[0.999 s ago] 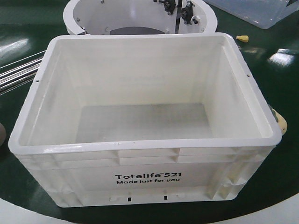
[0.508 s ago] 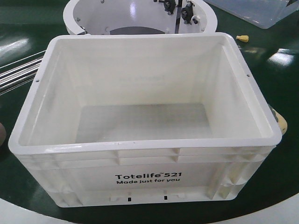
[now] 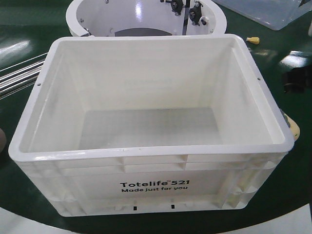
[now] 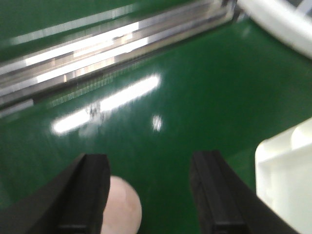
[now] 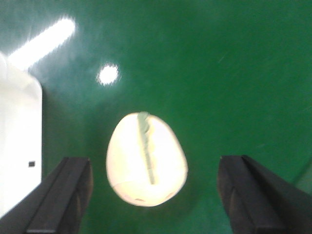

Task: Place moving items into box and shelve
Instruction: 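Grasp the pink ball with left gripper, yellow egg toy with right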

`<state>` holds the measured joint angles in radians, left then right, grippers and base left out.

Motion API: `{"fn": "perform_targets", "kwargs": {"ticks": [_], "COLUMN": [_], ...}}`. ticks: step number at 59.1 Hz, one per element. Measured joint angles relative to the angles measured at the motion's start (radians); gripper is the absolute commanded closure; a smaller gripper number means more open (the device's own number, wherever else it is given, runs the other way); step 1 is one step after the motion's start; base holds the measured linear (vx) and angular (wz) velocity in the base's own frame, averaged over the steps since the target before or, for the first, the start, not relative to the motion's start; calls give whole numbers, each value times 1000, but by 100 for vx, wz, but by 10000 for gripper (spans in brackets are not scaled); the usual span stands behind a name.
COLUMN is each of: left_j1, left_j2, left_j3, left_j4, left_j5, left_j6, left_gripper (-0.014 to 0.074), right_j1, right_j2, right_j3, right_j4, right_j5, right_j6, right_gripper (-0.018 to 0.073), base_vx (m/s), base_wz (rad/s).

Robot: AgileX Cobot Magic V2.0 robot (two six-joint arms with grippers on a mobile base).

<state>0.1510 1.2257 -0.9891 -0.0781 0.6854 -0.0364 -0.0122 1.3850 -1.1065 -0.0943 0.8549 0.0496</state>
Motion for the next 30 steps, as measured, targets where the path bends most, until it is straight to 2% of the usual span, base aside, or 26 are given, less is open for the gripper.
{"fn": "perform_targets", "kwargs": {"ticks": [9, 30], "left_j1": [0, 0], "left_j2": [78, 130], "left_j3": [0, 0], "left_j4": [0, 1], "left_j5": [65, 105], "left_j6": [3, 54], "left_gripper": [111, 111], "right_j1": [0, 0], "right_j2": [93, 267], "right_j3": [0, -1], "right_j4": [15, 17], "right_j5": [21, 28], "right_j6": [0, 0], "right_gripper": [-22, -22], "base_vx": [0, 0], "base_wz": [0, 0]}}
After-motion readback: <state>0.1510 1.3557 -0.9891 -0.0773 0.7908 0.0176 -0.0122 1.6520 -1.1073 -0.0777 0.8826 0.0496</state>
